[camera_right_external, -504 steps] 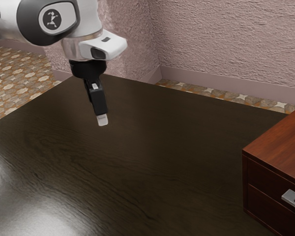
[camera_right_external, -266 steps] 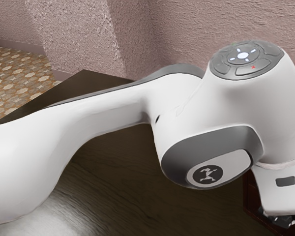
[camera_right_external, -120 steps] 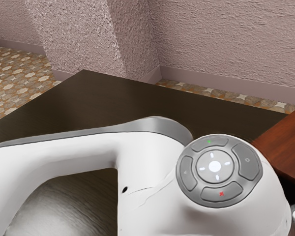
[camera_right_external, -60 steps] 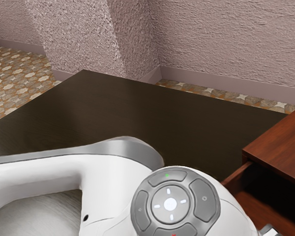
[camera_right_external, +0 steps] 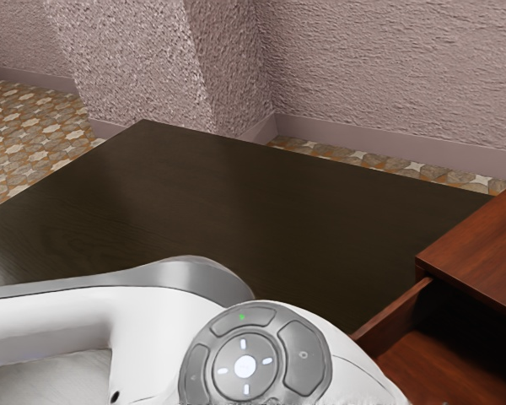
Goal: Pull the drawer handle with one arm to open the drawer
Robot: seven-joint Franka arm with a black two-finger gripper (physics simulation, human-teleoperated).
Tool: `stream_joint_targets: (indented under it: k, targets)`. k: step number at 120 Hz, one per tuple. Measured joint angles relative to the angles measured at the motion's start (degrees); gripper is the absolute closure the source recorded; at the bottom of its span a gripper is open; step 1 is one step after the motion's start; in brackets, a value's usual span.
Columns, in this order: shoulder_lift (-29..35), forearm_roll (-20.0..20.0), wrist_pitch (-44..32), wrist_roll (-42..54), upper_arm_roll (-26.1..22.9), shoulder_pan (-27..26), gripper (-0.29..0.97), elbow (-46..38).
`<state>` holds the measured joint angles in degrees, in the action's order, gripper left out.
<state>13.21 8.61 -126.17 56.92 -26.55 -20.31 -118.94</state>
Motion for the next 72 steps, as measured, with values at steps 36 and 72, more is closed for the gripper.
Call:
stream_joint_targets:
  k: [36,72]
  targets:
    - [0.8,-1.6,0.1,-1.1,-0.1,-0.4,0.40,0.4]
    - [1.5,-5.8,10.8,-1.7,2.0,-0.8,0.27,13.3]
